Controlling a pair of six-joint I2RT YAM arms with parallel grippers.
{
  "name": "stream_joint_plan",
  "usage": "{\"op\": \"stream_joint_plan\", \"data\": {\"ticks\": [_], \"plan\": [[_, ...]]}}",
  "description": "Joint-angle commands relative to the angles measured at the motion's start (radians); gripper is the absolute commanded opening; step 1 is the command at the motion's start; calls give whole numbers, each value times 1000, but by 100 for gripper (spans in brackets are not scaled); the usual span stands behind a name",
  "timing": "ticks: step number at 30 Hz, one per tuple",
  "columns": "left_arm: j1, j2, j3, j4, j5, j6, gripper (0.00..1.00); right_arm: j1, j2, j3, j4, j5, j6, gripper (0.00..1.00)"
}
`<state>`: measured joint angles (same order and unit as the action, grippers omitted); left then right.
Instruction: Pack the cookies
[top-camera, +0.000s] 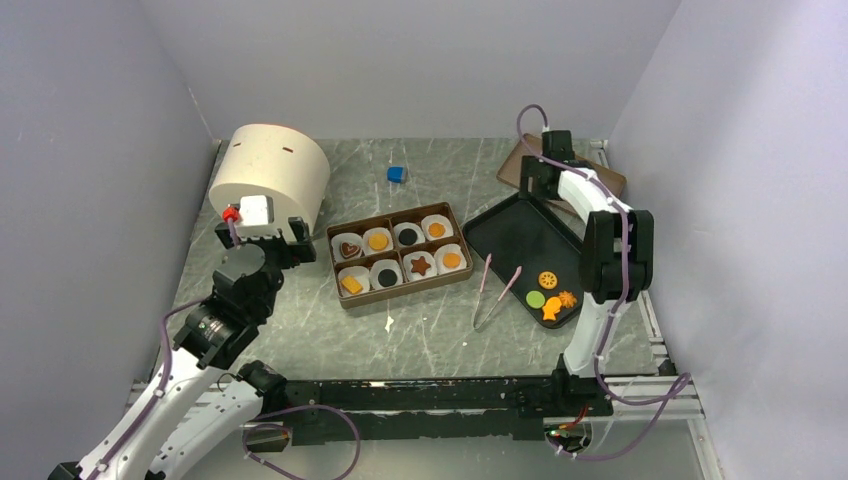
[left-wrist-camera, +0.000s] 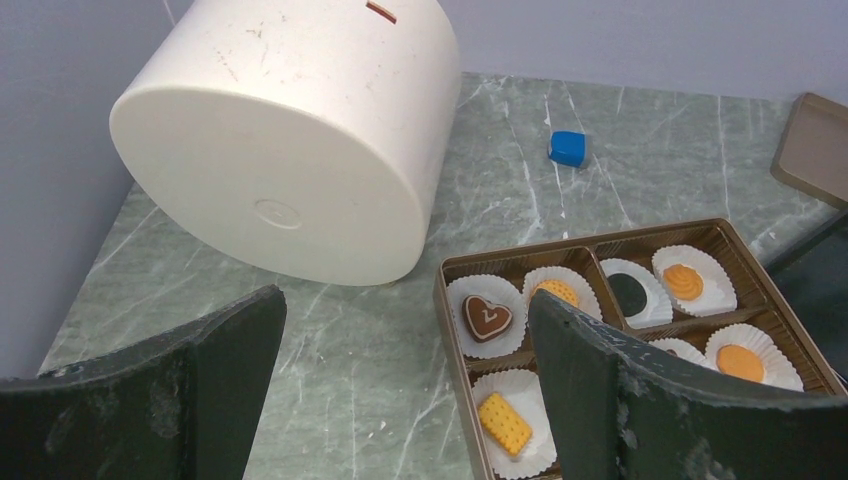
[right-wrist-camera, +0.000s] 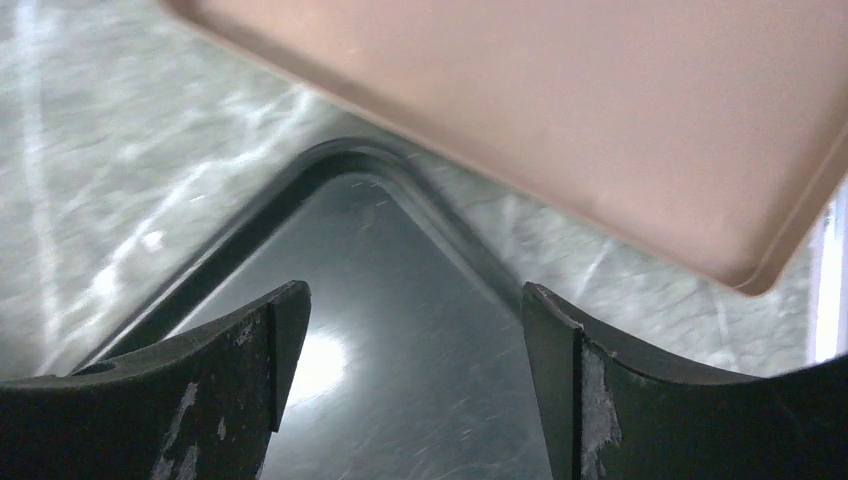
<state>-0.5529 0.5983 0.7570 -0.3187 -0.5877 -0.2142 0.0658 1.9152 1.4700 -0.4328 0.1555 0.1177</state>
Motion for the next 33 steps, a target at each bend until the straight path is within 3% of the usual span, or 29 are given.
{"op": "stream_joint_plan", "data": {"ticks": [1,9,16,33], "plan": [[1,-20,1,44,-5,24,96,-56,67,84,29,0,-137,81],[-20,-51,-8,52,-16,26,96,-119,141,102,57,-34,-382,72],[-37,-65,-10,52,-24,26,96,-170,189,124,26,-127,-429,62],[-41,-49,-15,64,-29,34,96,-204,160,139,7,-352,-416,59]]}}
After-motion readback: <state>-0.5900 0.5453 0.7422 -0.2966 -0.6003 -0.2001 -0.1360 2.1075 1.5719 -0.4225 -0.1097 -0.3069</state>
